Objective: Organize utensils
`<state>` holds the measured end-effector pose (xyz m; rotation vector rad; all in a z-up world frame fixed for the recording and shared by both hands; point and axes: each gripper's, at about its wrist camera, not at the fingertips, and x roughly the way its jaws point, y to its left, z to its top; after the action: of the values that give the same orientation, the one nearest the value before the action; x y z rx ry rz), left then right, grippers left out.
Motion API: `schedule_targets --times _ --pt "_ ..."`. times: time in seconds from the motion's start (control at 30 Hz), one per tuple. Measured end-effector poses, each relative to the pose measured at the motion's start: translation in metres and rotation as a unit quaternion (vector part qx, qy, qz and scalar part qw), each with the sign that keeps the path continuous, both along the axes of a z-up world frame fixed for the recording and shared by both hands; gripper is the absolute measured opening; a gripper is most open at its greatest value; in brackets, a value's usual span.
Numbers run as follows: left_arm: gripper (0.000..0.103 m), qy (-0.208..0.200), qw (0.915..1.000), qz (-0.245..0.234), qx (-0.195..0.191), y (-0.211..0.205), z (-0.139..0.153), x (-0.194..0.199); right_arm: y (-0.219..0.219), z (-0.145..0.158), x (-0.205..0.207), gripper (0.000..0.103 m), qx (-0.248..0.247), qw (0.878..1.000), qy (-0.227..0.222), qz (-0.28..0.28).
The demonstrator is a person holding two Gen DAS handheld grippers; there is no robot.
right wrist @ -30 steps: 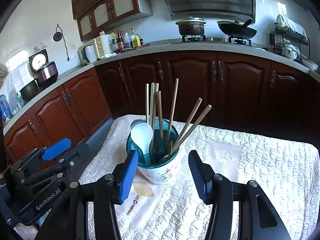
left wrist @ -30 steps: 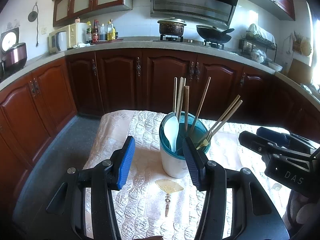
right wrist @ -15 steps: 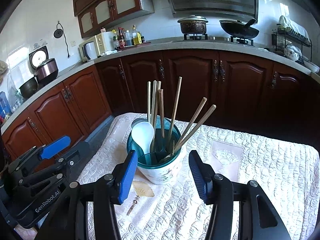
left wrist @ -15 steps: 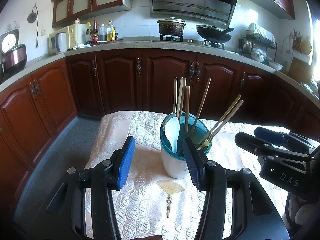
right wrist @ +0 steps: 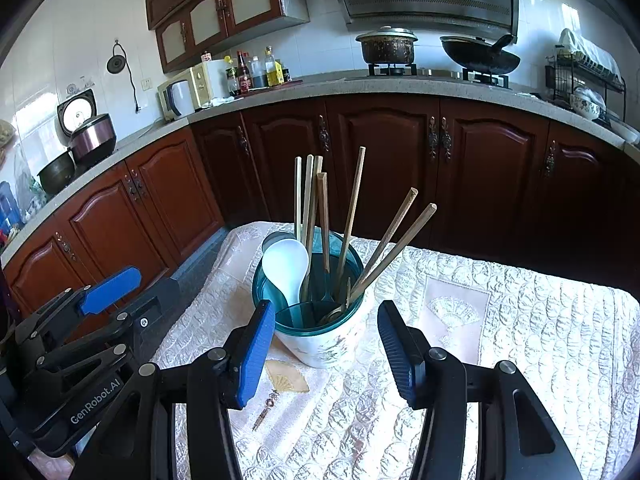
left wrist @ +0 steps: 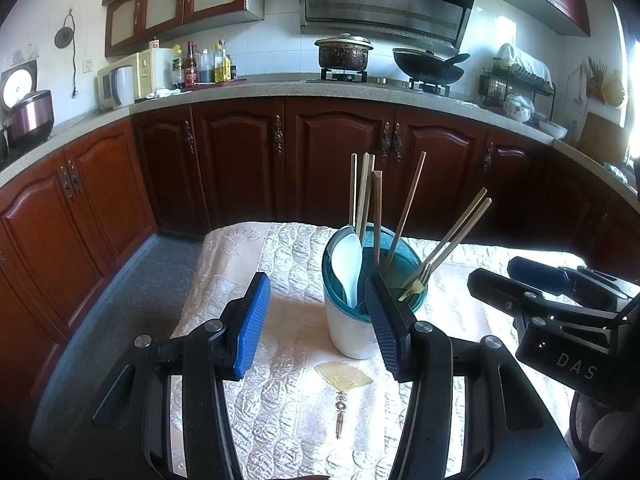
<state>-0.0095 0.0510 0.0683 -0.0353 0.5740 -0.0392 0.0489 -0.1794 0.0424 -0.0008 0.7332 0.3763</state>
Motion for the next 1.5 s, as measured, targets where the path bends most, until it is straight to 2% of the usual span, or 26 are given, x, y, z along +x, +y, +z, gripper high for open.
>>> schedule_targets --times 1.07,1.5 --pt "0.049 0.006 1.0 0.001 0.004 -0.003 -0.008 0.006 0.003 -0.011 0.011 0.052 -0.005 1.0 0.014 0.002" --pt "0.049 -0.004 1.0 -0.005 0.006 -0.004 -0.009 0.007 0.006 -0.016 0.013 0.052 -0.006 1.0 0.019 0.004"
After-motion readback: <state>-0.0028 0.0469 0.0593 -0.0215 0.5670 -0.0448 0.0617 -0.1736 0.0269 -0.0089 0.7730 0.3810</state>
